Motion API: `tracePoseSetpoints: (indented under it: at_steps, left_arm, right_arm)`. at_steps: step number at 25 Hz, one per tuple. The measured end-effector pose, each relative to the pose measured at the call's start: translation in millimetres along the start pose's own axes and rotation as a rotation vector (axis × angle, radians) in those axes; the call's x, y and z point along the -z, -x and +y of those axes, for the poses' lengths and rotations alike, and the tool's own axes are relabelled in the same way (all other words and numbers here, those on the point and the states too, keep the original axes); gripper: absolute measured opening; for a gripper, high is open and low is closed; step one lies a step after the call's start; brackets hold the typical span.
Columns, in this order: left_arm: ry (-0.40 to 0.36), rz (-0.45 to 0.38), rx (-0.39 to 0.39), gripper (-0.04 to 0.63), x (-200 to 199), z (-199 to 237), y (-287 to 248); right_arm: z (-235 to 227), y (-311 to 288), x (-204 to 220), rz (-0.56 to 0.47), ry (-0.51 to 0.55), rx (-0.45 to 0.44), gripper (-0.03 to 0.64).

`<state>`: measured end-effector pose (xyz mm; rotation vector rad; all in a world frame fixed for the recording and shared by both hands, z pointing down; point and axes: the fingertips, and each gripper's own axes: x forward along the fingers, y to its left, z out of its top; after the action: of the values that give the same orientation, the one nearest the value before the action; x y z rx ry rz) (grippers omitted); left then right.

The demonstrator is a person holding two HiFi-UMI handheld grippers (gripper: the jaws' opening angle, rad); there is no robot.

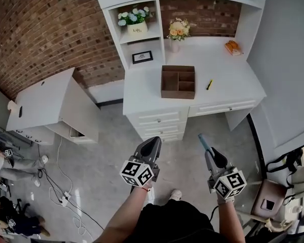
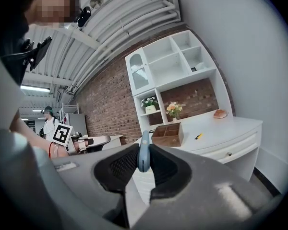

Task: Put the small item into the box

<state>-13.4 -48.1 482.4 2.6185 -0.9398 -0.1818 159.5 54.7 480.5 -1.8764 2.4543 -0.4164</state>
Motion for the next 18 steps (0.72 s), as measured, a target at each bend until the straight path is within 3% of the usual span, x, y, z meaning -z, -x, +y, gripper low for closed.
tracePoseSetpoints:
  at_steps: [18]
  left_arm:
    - [0.004,0.050,-0.011,0.002,15.6,21.3,-76.3]
  right_arm:
    - [-50.7,-60.5,2.5,0.039,-0.027,-0.053,0.067]
